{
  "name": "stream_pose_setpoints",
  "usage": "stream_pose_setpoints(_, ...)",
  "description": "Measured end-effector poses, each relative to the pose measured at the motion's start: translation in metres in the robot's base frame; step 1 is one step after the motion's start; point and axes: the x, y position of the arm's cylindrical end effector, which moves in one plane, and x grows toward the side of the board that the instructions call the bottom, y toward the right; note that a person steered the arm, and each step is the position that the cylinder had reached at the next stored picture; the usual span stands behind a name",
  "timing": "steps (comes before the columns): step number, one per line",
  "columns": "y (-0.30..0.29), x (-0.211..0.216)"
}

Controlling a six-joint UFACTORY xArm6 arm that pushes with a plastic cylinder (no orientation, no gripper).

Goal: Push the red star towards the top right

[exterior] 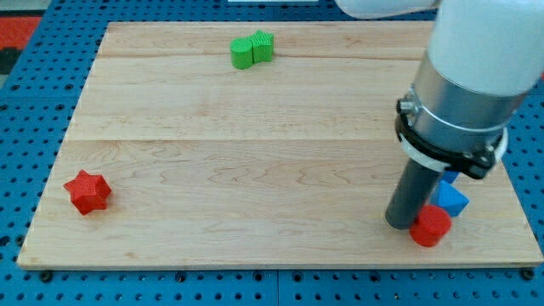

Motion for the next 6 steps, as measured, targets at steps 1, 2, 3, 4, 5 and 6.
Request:
stream_pose_setpoints(1,0.005,0.013)
stream_pose_setpoints(2,0.001,0.014)
stream_pose_setpoints(3,-0.079,0.026)
stream_pose_setpoints(4,-0.237,0.026)
stream_pose_setpoints(5,-0.397,0.024)
stream_pose_setpoints(6,-0.396,-0.039)
